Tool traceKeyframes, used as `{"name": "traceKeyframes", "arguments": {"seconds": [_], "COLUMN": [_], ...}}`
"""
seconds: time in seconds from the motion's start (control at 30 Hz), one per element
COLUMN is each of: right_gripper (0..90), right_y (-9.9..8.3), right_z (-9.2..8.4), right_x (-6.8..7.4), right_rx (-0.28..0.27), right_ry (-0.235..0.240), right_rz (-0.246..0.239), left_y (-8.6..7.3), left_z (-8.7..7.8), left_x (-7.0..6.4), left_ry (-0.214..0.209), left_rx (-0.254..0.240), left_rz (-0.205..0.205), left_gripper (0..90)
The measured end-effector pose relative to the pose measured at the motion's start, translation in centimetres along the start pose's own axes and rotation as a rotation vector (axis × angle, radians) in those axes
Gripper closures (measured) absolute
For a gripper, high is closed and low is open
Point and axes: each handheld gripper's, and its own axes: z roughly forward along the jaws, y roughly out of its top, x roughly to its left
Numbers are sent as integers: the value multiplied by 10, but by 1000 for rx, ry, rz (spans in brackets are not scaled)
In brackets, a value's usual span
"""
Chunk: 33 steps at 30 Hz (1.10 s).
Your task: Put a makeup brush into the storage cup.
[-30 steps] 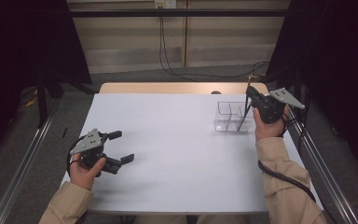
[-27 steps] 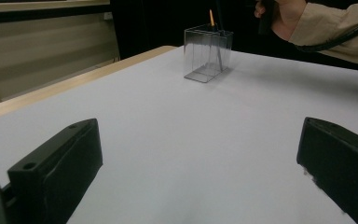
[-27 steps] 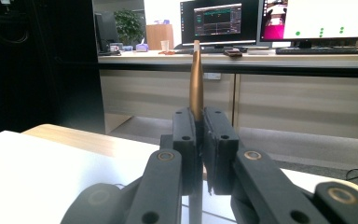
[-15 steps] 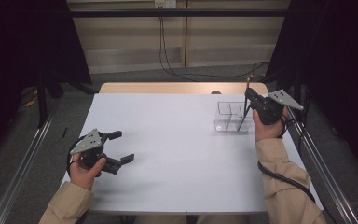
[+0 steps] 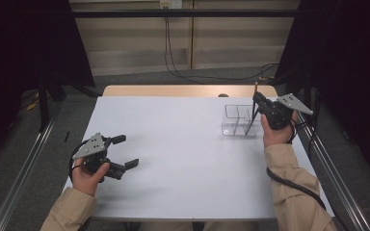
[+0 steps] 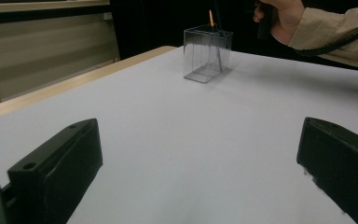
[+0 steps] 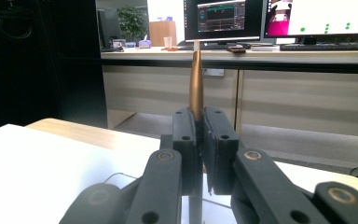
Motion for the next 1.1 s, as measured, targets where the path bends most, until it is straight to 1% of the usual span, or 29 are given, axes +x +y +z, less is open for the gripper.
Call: {"name": "traceKeyframes", "arguments": {"seconds": [0.13, 0.33, 0.73, 0.8, 0.87, 1.1], "right_gripper": [837, 837, 837, 837, 836, 837], "right_y": [-3, -5, -8, -9, -10, -11], "right_z": [0, -1, -2, -2, -3, -3], "right_x": [-1, -2, -3, -3, -3, -2], "right_rx": [3, 8, 11, 13, 16, 25], "right_ry": [2, 3, 8, 7, 7, 11], "right_rz": [-2, 3, -8, -4, -3, -17], "left_y": [0, 0, 0, 0, 0, 0], "left_z": [0, 0, 0, 0, 0, 0], "left_x": [0, 0, 0, 0, 0, 0], "left_ry": [3, -1, 0, 5, 1, 1], "left_rx": [-4, -2, 0, 1, -1, 1], "left_rz": [-6, -1, -1, -3, -1, -1], "left_gripper": [0, 0, 0, 0, 0, 0]}}
